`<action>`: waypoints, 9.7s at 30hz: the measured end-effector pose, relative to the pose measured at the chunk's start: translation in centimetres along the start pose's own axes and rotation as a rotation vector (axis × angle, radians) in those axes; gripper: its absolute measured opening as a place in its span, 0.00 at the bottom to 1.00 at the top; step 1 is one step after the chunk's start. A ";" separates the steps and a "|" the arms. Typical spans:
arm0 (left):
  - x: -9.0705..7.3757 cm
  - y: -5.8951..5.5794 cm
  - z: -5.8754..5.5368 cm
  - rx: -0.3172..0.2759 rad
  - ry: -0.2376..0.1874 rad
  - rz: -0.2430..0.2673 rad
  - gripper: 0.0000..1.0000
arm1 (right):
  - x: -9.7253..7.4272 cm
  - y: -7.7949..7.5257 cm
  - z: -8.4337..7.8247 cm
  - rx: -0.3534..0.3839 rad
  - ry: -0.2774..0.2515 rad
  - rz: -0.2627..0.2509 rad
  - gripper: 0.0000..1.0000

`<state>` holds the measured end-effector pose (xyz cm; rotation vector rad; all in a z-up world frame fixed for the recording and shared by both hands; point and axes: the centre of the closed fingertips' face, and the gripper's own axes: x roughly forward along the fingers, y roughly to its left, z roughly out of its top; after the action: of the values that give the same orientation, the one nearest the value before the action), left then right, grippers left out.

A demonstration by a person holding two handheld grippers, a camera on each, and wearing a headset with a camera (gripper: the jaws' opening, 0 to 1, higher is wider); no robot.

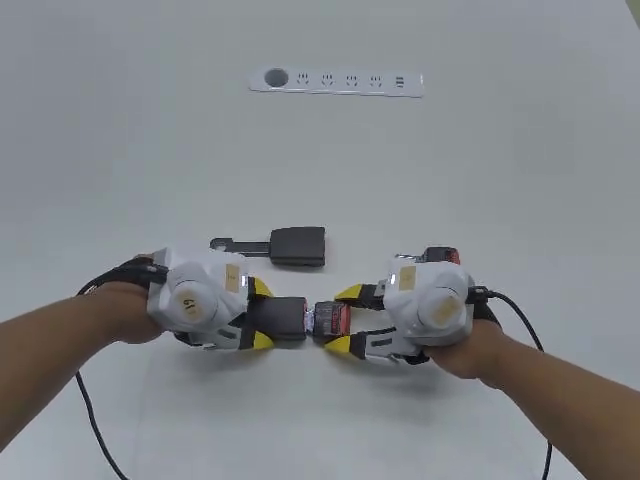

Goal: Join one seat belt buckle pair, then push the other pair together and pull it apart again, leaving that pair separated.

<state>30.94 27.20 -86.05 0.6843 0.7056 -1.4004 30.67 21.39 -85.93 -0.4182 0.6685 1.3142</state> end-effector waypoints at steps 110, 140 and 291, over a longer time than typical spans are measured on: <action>-3.3 2.1 3.3 -0.058 -0.126 0.131 0.82 | -5.3 -1.3 2.6 0.009 -0.188 -0.162 0.77; -1.6 9.7 3.1 -0.051 -0.078 0.129 0.79 | -11.5 -10.6 -5.9 0.067 0.022 -0.140 0.78; 1.3 9.1 2.4 0.050 0.025 -0.055 0.33 | -0.6 -9.6 0.3 -0.062 0.093 -0.038 0.35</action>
<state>40.17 25.05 -85.45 0.7278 0.7160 -1.4659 40.01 19.05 -86.17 -0.5422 0.6950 1.2880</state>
